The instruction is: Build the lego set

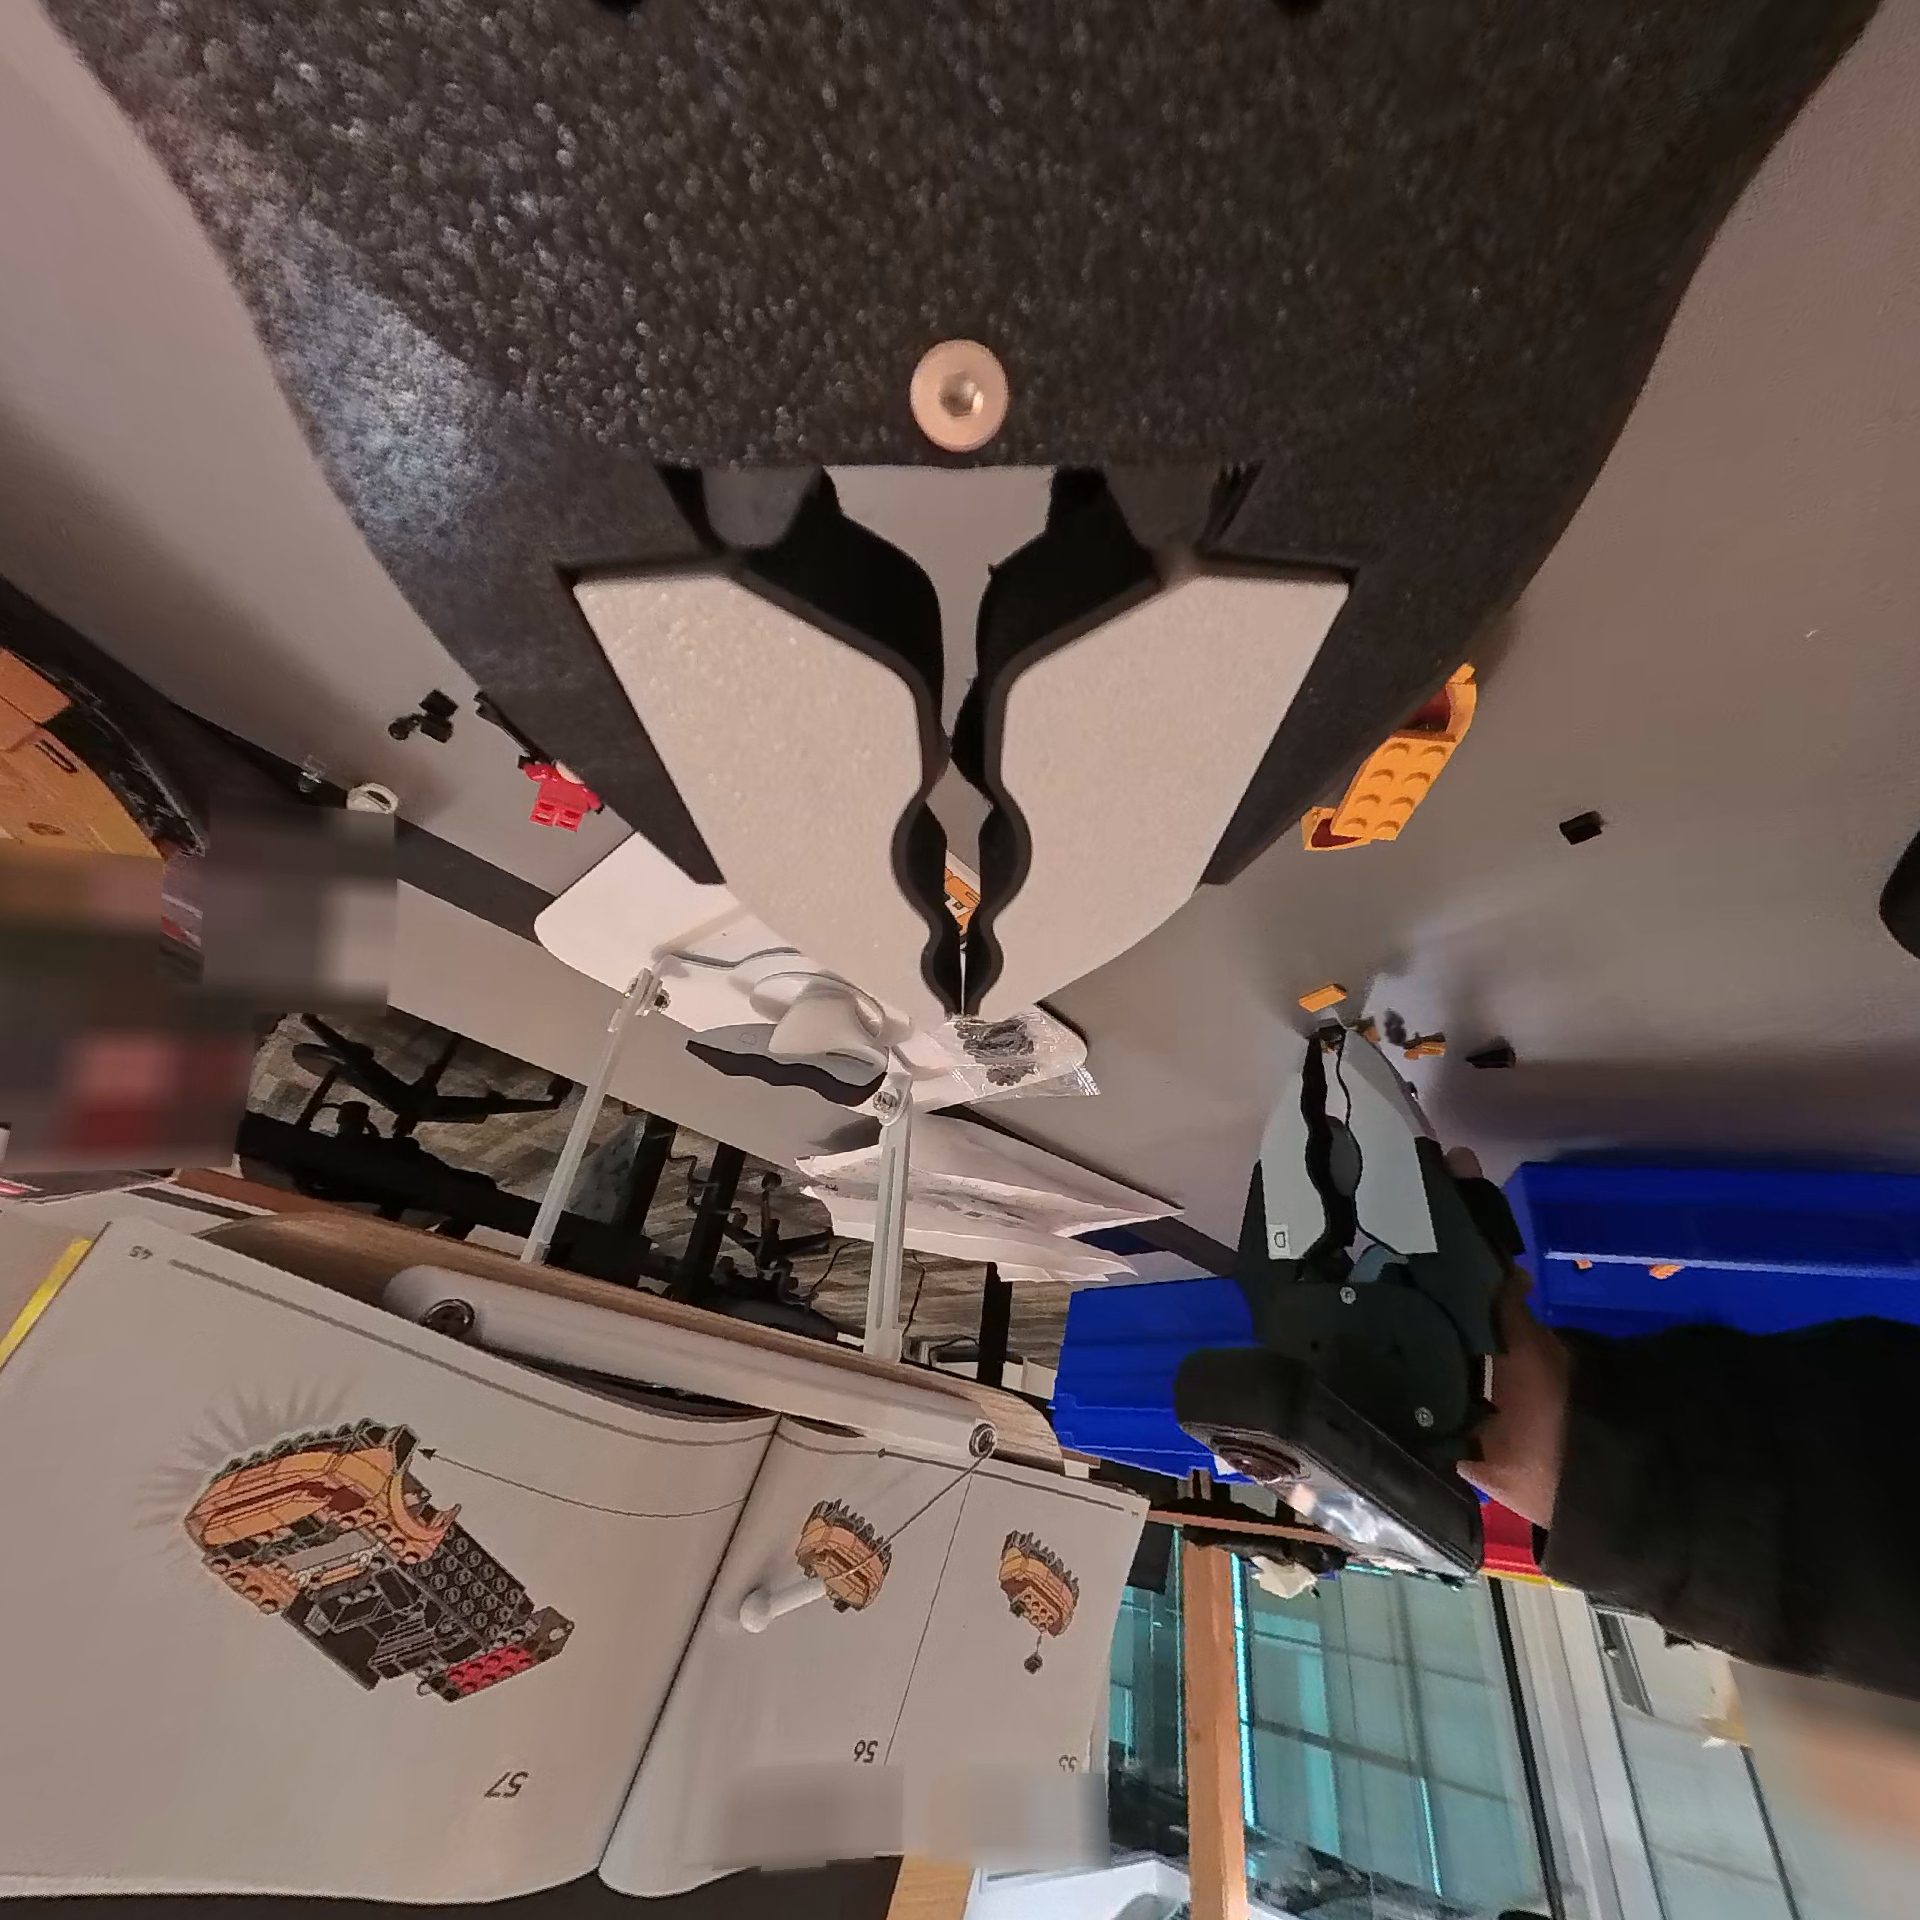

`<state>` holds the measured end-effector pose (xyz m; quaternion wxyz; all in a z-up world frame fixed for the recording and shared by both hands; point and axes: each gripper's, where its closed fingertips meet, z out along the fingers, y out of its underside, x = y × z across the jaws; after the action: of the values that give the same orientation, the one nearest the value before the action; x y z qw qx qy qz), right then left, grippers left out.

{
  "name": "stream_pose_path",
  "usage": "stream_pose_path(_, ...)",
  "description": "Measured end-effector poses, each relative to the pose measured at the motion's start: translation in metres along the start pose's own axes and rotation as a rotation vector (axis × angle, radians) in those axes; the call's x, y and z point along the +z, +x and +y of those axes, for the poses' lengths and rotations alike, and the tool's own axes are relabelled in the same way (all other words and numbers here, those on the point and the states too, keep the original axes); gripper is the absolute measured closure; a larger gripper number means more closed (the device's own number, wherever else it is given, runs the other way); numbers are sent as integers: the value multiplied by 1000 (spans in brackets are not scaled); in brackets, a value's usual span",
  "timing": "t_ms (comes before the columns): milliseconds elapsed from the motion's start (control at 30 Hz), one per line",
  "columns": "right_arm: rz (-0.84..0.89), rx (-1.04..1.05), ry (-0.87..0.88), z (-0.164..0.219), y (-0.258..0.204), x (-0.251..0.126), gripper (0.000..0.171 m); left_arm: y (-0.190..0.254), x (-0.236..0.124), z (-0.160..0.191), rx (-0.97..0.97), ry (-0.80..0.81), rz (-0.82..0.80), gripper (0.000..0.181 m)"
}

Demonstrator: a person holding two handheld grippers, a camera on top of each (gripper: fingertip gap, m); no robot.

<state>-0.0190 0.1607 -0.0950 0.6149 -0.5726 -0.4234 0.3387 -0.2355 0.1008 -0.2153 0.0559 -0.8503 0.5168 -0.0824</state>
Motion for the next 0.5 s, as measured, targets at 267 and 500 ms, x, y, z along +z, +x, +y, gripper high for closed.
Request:
stream_pose_path(267,-2,4,-4,1,0,0,171,-2,1,-1,34,-13,-32,172)
stream_pose_path(500,-3,6,-4,1,0,0,171,6,-15,-15,67,38,-51,174)
